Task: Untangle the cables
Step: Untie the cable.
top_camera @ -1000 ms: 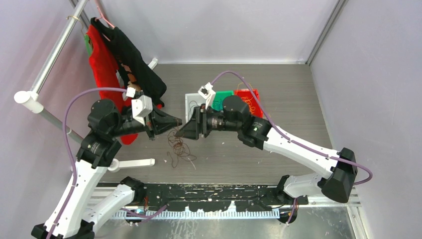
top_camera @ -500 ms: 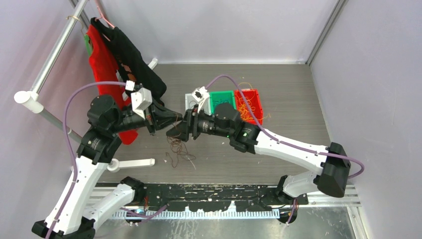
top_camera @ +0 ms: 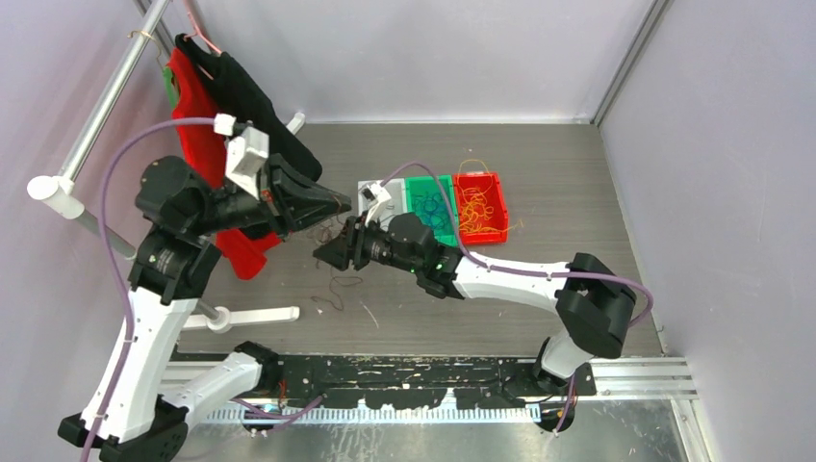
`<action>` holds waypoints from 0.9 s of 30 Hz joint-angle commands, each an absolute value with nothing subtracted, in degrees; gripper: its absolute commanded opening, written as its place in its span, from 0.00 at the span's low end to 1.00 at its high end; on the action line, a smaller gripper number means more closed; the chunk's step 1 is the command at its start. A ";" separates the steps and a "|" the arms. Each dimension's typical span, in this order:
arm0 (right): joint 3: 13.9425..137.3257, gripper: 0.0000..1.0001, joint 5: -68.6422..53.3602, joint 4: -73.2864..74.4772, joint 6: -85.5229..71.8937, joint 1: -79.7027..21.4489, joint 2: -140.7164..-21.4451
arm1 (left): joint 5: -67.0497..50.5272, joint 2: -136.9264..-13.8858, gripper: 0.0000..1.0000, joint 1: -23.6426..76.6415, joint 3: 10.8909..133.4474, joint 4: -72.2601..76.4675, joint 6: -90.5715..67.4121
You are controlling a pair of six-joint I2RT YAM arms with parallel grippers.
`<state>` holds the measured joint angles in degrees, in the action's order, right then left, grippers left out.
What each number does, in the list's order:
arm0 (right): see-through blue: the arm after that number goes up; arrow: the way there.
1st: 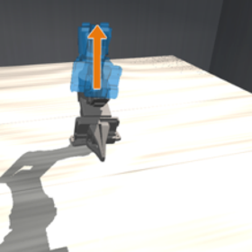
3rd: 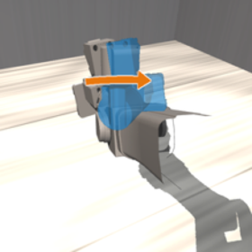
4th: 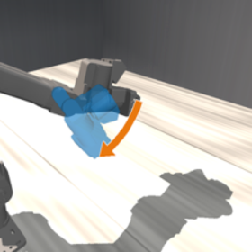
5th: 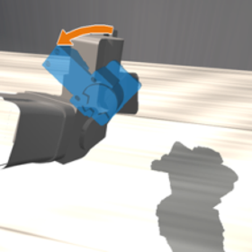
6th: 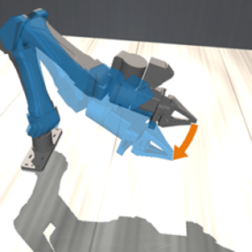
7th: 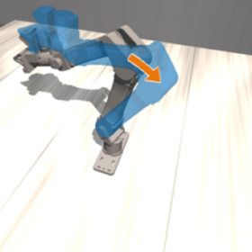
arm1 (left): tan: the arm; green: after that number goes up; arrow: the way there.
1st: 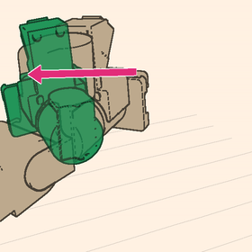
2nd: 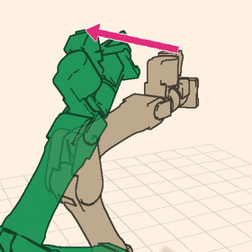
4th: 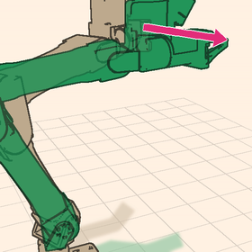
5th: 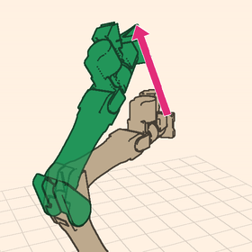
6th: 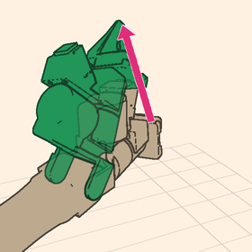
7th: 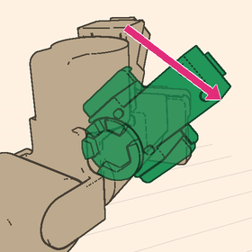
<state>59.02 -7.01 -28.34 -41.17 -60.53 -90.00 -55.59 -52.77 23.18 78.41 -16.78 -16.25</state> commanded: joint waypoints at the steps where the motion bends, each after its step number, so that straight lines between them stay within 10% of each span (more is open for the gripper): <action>1: 55.61 0.46 -3.78 -32.76 -42.36 -60.32 -90.66 | -56.68 -53.29 0.00 23.38 87.29 -12.11 -18.85; 27: 36.62 0.34 2.92 -35.85 -48.97 -60.12 -88.25 | -49.24 -60.99 0.00 23.38 113.92 -16.18 -6.69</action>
